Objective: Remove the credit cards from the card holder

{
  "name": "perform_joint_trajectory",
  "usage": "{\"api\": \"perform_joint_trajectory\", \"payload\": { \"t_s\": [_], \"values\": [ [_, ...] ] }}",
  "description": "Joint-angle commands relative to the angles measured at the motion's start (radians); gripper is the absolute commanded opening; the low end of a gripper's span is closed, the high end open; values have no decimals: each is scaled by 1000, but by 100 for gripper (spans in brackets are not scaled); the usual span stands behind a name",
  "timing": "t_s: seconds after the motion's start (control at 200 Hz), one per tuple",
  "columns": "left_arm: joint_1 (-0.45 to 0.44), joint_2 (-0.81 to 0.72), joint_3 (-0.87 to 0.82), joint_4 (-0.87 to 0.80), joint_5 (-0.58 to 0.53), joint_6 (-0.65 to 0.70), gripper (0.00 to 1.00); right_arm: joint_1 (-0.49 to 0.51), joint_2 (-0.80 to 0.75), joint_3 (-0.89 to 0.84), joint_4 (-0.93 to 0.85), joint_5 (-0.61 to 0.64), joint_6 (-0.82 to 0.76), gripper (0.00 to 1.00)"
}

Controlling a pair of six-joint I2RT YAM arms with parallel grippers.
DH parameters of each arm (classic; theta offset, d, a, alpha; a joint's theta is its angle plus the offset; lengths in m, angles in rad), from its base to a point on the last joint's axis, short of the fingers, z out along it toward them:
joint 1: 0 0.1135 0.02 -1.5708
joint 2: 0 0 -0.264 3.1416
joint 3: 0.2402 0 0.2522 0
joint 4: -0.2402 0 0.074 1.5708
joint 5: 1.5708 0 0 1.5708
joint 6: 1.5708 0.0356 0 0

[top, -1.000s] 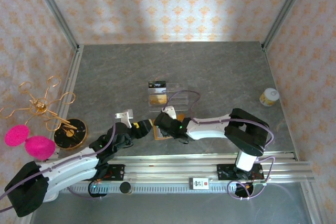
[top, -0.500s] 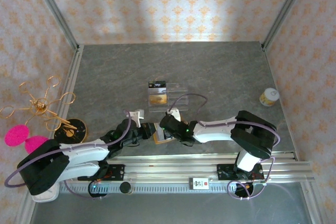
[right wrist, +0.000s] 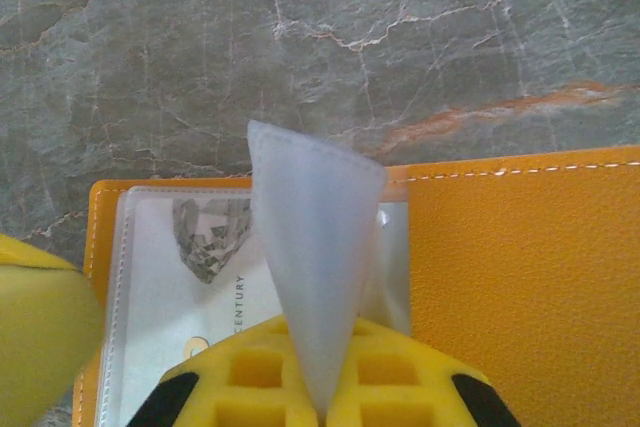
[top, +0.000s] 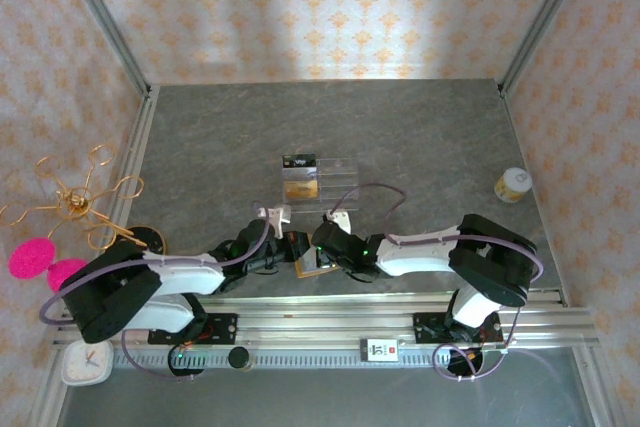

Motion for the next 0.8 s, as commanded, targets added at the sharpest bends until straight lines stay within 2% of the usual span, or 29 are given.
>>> {"api": "perform_joint_trajectory", "payload": {
  "t_s": [0.0, 0.145, 0.28, 0.586, 0.796],
  "values": [
    [-6, 44, 38, 40, 37, -14, 0, -5, -26, -18, 21, 12, 22, 0],
    [2, 108, 91, -88, 32, -9, 0, -5, -33, -23, 19, 22, 29, 0],
    [7, 145, 103, -158, 30, -4, 0, -5, -43, -23, -6, 50, 46, 6],
    [9, 188, 109, -219, 26, 23, 0, -4, -77, -24, -144, 151, 124, 26],
    [9, 188, 111, -218, 29, 46, 0, -14, -141, -76, -315, 281, 211, 30]
  ]
}}
